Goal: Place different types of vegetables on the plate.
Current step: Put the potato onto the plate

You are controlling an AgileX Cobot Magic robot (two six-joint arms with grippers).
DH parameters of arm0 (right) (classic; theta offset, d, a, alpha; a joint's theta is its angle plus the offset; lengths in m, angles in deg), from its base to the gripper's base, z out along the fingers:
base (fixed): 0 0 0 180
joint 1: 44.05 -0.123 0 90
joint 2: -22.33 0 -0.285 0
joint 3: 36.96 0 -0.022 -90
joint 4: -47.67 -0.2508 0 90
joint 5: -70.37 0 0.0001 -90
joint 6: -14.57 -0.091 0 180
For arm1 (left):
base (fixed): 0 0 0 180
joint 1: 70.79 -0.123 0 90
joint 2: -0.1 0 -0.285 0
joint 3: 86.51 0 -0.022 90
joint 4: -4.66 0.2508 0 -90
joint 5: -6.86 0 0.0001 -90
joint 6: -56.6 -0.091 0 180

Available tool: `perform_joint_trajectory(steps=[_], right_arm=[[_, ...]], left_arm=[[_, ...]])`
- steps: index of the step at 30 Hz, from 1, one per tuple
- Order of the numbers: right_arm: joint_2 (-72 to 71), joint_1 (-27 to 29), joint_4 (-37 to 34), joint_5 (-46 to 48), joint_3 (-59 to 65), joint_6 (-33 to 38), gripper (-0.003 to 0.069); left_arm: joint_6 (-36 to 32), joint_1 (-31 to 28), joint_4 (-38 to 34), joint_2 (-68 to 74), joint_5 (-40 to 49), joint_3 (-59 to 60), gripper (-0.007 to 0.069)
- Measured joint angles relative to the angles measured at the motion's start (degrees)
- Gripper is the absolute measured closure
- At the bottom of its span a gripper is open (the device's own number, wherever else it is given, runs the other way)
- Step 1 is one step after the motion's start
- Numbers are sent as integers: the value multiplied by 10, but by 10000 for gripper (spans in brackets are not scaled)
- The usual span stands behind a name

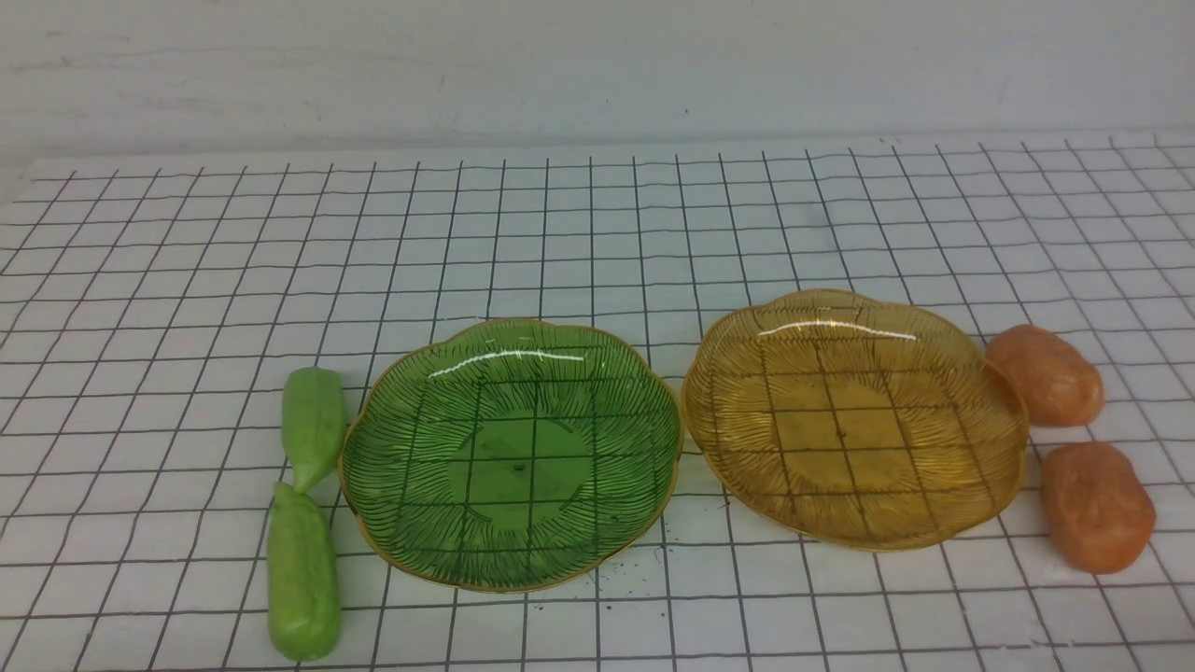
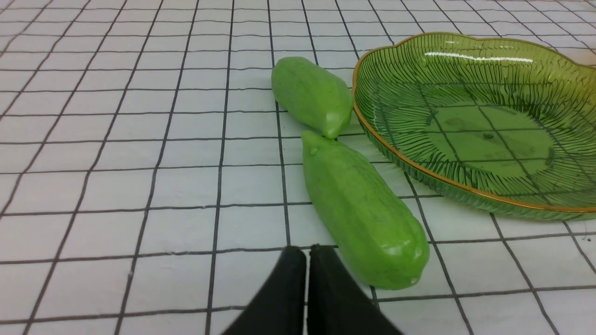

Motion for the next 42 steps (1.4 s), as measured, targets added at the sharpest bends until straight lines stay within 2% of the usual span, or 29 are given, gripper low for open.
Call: perform_joint_trajectory(steps=[5,6,11,12,14,17,22,27,30,36,38,41,42], right_arm=[[0,0,0,0,0,0,673],[0,0,1,0,0,0,673],[0,0,24,-6,1,0,673],[0,0,27,-7,1,0,673],[0,0,21,-24,4,-24,673],[0,0,-55,-52,5,-91,673],[0,0,-210,-105,5,-206,673],[0,0,-273,-146,5,-229,673],[0,0,-288,-174,5,-227,673],[5,0,-247,-174,-82,-133,673],[44,0,-208,-119,-139,-78,673],[103,0,-182,-44,-179,-60,673],[161,0,-162,15,-205,-56,673]], left_arm=[[0,0,-2,0,-3,0,632],[3,0,-26,0,-9,0,632],[94,0,-238,0,-10,0,632],[98,0,-249,0,-10,0,632],[141,0,-381,0,-12,0,632],[150,0,-494,0,-16,0,632],[120,0,-595,0,-51,0,632],[88,0,-660,0,-60,0,632],[62,0,-671,0,-60,-9,632],[-37,0,-668,51,-29,-109,632],[-73,0,-643,113,9,-153,632],[-98,0,-602,177,40,-183,632],[-109,0,-566,219,55,-200,632]])
